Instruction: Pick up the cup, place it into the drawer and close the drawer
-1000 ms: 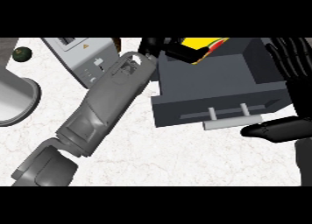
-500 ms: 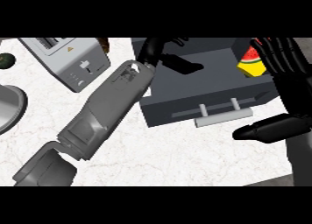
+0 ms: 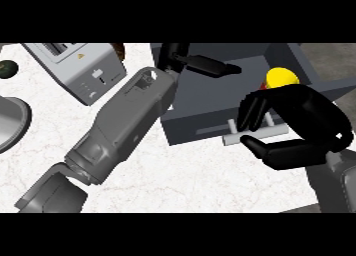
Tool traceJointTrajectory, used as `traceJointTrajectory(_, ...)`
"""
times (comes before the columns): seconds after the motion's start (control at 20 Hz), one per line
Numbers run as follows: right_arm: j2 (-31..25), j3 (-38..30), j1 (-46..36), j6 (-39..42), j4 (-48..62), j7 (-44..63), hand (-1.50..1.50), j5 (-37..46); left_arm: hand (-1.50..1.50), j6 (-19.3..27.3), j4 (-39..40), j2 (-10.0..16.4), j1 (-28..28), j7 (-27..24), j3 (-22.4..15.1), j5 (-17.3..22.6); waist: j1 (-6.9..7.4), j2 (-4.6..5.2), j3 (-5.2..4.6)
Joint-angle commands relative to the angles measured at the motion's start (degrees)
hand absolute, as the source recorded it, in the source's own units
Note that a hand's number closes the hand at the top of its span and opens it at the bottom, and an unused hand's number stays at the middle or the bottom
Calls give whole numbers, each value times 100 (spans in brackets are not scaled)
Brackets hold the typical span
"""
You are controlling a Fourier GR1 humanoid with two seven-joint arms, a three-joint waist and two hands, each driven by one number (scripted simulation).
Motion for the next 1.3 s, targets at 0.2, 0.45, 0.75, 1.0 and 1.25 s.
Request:
traceJointTrajectory(0.2,-1056,674,283,1052,-142,578,-150,679,-150,304,74,0,83,-632,146,528,396,-126,1)
traceJointTrajectory(0.45,-1211,938,649,539,-283,45,-150,2515,-150,312,139,0,106,-739,170,593,738,-191,10)
traceJointTrajectory(0.75,-632,1694,736,-465,1162,-458,-150,4000,-150,-20,-7,35,242,-811,409,727,1118,-208,7)
traceJointTrajectory(1.0,-832,1734,309,-646,3007,-1512,-150,4527,-150,-217,-404,60,865,-1015,420,751,1371,-223,12)
traceJointTrajectory(1.25,-403,1492,-698,-1155,4946,-1897,150,4819,-150,-412,-821,401,1141,-833,417,746,1535,-194,17)
